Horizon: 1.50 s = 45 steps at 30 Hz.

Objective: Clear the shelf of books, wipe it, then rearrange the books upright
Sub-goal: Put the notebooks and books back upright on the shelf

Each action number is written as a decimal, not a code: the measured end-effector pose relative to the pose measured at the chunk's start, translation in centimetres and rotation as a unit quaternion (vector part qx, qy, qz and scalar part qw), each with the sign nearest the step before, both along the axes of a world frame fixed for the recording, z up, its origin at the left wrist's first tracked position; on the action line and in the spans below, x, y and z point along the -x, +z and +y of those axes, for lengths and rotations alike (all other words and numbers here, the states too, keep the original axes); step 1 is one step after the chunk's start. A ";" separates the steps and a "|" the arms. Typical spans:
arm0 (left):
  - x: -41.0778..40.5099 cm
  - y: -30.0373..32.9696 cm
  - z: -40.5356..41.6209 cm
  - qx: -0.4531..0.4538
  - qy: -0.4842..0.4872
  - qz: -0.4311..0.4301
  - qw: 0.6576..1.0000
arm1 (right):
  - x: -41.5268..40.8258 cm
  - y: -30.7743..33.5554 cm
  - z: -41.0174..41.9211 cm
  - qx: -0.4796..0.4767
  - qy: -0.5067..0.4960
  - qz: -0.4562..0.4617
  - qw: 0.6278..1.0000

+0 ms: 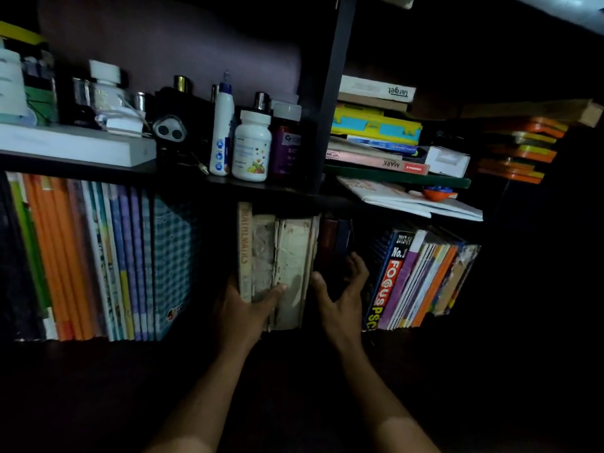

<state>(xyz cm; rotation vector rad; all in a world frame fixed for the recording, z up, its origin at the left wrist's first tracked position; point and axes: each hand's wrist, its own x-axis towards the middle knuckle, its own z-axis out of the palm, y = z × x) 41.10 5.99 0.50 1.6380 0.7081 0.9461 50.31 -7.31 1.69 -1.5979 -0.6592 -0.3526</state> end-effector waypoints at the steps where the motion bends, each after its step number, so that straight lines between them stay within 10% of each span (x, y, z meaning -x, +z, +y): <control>1: -0.1 -0.1 0.1 -0.001 -0.004 -0.006 1.000 | -0.2 0.0 -0.1 -0.004 0.005 0.009 1.000; 32: -1.0 -0.7 -0.9 -0.123 -0.042 0.079 0.988 | -0.9 1.1 -0.5 -0.015 -0.162 -0.118 0.980; 45: -2.3 -1.4 0.1 -0.134 -0.156 0.095 0.974 | 1.0 -1.3 -0.3 0.166 -0.152 -0.126 0.966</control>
